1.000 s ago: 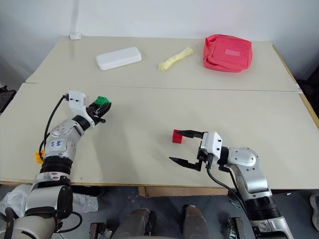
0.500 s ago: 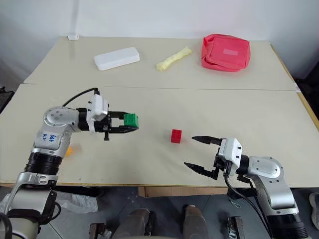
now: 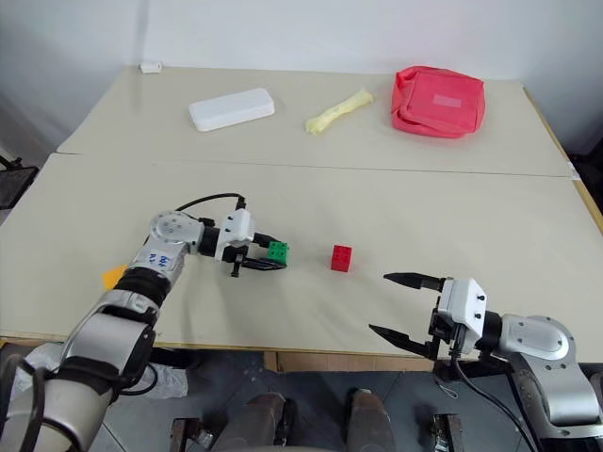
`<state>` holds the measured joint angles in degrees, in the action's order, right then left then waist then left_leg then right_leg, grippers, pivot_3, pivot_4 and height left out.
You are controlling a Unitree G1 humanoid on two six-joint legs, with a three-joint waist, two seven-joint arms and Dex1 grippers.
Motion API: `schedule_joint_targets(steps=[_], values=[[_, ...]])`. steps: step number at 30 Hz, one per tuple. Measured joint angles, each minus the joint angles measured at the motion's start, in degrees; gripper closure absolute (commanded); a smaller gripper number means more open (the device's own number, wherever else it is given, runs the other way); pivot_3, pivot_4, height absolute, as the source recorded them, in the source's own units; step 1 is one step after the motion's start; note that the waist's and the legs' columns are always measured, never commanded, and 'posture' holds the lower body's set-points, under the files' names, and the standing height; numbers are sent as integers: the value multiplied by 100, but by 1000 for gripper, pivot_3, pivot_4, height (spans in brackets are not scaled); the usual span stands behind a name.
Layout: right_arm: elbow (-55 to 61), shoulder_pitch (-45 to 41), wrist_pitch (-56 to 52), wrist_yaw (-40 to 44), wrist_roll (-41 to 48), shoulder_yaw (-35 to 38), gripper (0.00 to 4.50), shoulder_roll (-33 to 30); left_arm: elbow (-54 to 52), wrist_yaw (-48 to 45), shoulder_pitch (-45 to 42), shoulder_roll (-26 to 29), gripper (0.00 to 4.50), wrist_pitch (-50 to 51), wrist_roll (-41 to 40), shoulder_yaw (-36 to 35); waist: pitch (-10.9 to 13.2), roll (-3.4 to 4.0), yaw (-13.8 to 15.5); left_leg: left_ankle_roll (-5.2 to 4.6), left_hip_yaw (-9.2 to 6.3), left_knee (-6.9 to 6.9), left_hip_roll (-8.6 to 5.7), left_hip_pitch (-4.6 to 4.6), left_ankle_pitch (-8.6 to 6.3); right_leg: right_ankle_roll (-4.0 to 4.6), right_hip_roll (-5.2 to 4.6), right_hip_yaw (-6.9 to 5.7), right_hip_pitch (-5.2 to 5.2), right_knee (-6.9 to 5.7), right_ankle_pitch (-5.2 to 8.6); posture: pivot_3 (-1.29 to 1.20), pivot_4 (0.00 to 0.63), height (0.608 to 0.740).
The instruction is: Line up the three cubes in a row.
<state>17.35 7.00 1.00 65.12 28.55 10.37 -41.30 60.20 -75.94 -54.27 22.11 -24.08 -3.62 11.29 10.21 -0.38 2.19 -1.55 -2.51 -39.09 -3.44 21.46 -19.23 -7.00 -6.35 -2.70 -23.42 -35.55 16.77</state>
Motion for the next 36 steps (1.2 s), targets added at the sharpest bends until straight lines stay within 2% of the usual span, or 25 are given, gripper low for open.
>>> schedule_joint_targets(steps=[4, 11, 13, 18, 21, 25, 28, 32, 34, 36], values=[[88, 123, -1, -92, 0, 44, 0, 1, 557, -40, -314, -153, 2986, -228, 152, -21, 1, -1, -40, 0, 1, 0, 0, 1, 0, -1, 0, 0, 0, -2, 0, 0, 150, 740], [320, 325, -1, -276, -9, 66, 0, 26, 924, -26, -471, -253, 2986, -346, 265, -144, 1, -1, -58, -1, 0, -2, 0, 0, 1, -2, 0, 0, 0, -3, 0, 0, 150, 740], [349, 325, 0, -326, -13, 58, 0, 62, 980, -48, -495, -270, 2247, -340, 285, -179, 1, -2, -56, -1, -1, -2, 0, 0, 1, -2, 0, 0, 0, -4, 0, 0, 150, 740], [361, 149, -28, -335, -10, -186, 0, 122, 974, -93, -494, -193, 831, -289, 254, -420, 2, -4, -70, -1, -1, -2, 2, 1, 1, -2, 0, 0, -2, -4, 0, 0, 150, 740], [314, -99, -53, -259, -3, -320, 0, 123, 710, -53, -472, 65, 831, -290, 28, -774, 3, -4, -100, 2, 0, -2, 9, 1, 1, -2, 3, 2, -6, -4, 0, 0, 150, 740], [123, -516, -83, -90, -2, -566, 0, 174, -580, -339, 121, 613, 831, 26, -459, -1163, 2, -3, -135, 5, -4, 0, 12, 0, 1, 0, -11, 4, -6, -4, 0, 0, 150, 740], [-14, -789, -98, 32, 13, -745, 0, 293, -1986, -240, 950, 963, 831, 790, -848, -1406, 2, -2, -146, 6, -8, -1, 13, 1, 0, 0, -23, 10, -6, -3, 0, 0, 150, 740], [-347, -1298, -99, 350, 47, -1092, 0, 470, -4548, 439, 2806, 1732, 831, 2355, -1530, -2213, 3, -1, -243, 16, -13, 2, 25, -1, -7, 8, -22, 61, -6, 2, 4, 0, 150, 740], [-507, -1449, -98, 462, 47, -1209, 0, 539, -5314, 854, 3404, 1843, 831, 2906, -1762, -2595, 6, 3, -214, 16, -18, 3, 26, -1, -6, 12, -22, 59, -4, 2, 6, 0, 150, 740], [-562, -1711, -103, 515, 103, -1296, 0, 753, -6115, 1553, 4171, 1759, 831, 3396, -2004, -3275, 8, 8, -213, 17, -15, 3, 26, -6, -7, 12, -23, 68, -2, 0, 6, 0, 150, 740]])
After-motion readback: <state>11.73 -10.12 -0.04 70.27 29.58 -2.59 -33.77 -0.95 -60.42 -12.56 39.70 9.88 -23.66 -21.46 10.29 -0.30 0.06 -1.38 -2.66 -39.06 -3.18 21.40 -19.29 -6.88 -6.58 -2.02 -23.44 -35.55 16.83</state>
